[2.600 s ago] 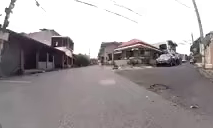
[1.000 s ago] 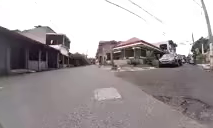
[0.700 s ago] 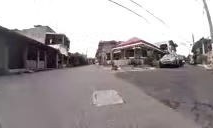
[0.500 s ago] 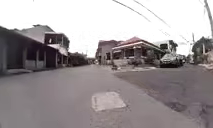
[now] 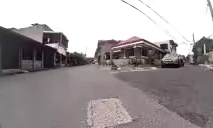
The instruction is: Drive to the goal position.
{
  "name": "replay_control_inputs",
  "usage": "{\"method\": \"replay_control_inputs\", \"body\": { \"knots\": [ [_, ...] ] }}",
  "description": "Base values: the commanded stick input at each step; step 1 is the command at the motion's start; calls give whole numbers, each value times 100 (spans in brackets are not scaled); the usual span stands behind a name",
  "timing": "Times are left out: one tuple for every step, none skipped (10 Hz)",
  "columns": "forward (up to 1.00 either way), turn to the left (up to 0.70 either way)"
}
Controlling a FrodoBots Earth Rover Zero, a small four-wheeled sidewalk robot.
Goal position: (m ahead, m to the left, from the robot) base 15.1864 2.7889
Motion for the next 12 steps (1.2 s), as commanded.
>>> {"method": "replay_control_inputs", "body": {
  "knots": [
    [70, 1],
    [70, 1],
    [70, 1],
    [70, 1],
    [70, 1],
    [70, 1],
    [70, 1],
    [70, 1],
    [70, 1],
    [70, 1],
    [70, 1],
    [70, 1]
  ]
}}
